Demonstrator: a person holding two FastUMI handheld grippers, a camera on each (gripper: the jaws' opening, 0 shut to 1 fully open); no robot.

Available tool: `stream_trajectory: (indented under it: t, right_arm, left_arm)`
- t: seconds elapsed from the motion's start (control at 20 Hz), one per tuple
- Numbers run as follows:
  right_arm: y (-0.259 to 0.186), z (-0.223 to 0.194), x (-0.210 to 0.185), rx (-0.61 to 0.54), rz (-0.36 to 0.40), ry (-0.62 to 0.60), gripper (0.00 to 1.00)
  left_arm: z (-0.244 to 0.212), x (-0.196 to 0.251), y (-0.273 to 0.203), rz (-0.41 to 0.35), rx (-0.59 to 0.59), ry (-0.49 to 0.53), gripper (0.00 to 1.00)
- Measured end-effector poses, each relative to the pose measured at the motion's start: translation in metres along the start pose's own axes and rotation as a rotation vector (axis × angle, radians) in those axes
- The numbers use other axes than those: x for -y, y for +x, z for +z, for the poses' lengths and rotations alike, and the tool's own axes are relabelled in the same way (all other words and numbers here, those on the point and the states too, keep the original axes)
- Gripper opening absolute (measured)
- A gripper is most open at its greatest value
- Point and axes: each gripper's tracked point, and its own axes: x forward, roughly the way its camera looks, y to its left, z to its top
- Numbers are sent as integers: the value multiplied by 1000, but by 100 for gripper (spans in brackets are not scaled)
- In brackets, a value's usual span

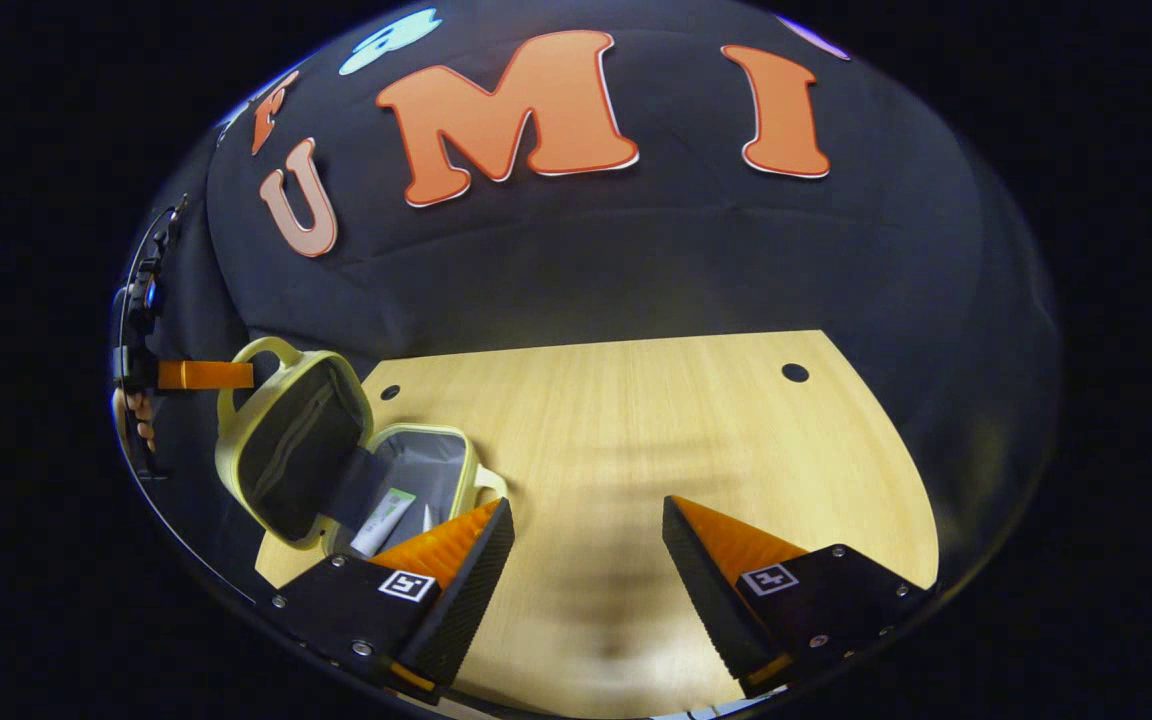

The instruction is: First open the suitcase, pack the skin care products into it, and then close the suitcase.

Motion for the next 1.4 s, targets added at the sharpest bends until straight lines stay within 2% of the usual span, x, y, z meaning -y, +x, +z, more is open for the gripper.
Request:
stream_trajectory:
  t: [0.35, 0.65, 1.05, 1.25, 1.3, 1.35, 1.4]
  right_arm:
    - [-8, -9, 54, -38, -13, 9, 96]
    - [-12, -22, 99, -70, -31, 20, 96]
    - [-3, -27, 132, -90, -31, 15, 96]
    - [2, -29, 136, -106, -3, 5, 96]
    - [2, -29, 135, -112, 4, 4, 96]
    - [4, -28, 135, -113, 11, 1, 96]
    - [3, -28, 135, -111, 17, -3, 96]
  left_arm:
    - [-33, 79, 55, -70, -85, -4, 8]
    - [-90, 132, 113, -73, -196, 20, 8]
    - [-162, 152, 181, 13, -320, 86, 8]
    - [-163, 161, 195, 73, -323, 137, 9]
    - [-163, 164, 200, 82, -324, 120, 9]
    - [-162, 169, 203, 89, -324, 91, 18]
    - [-160, 174, 204, 101, -321, 57, 18]
